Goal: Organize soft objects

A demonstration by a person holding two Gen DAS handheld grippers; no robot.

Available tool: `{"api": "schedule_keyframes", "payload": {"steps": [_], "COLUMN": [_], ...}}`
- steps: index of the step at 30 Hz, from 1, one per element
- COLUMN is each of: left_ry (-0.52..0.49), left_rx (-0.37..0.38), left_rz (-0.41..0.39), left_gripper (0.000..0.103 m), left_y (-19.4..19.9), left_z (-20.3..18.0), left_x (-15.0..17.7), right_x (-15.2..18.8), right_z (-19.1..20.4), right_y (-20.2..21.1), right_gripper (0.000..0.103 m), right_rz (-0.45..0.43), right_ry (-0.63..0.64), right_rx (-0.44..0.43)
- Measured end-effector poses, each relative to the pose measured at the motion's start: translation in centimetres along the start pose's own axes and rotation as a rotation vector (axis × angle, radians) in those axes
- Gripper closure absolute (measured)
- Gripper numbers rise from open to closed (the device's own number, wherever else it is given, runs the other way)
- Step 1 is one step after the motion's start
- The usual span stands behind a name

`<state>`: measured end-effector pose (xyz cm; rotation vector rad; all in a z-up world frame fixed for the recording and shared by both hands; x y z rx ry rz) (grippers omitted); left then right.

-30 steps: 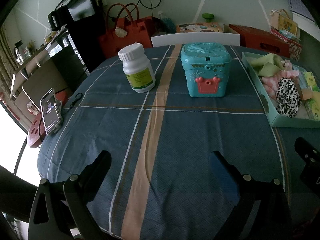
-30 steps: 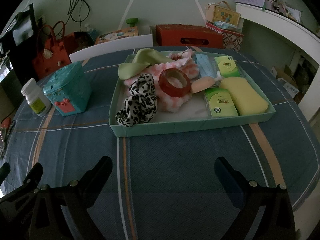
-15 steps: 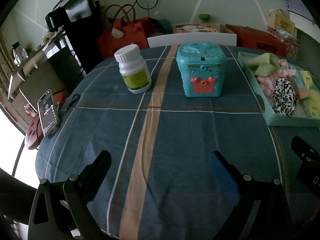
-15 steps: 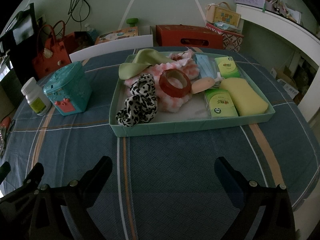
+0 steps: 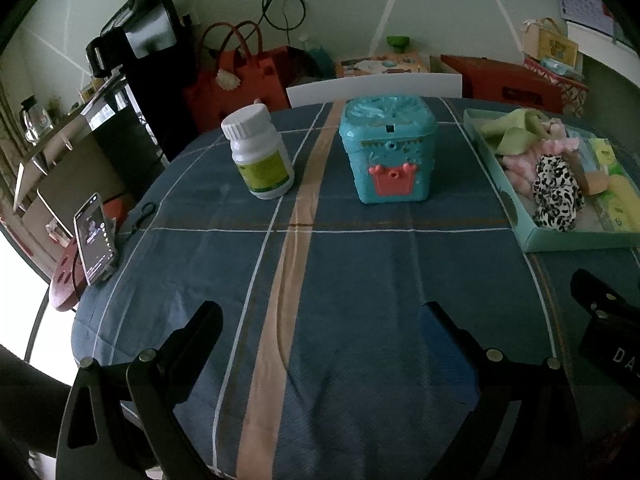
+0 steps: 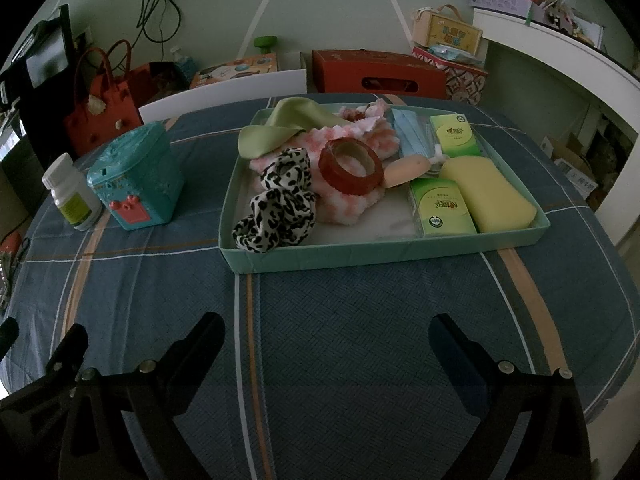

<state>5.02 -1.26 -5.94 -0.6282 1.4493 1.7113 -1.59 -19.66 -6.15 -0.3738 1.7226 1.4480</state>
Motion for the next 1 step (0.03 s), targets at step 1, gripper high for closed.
{"api": "schedule_keyframes", "payload": {"steps": [1], "left_ry": [-0.001], "left_rx": [0.000], "left_rz": [0.000], "left_gripper": [0.005], "left_y": [0.01], "left_z": [-0.02], "left_x": [-0.01], "right_x": [-0.01], "right_z": [0.03], "right_y": [-0.02], "right_gripper": [0.000], "right_rz": [0.001], "right_ry": [0.001], "right_rx": [0.000]}}
Point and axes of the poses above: each gripper's, at about its wrist camera, not at the fingertips, and y roughly against the way its jaws point, z to its left, x to its underside, the point moved 10 cm from there along -y, roughly the way its jaws point, and after that the axes turned 10 degrees about -z, right-handed, at the moved point
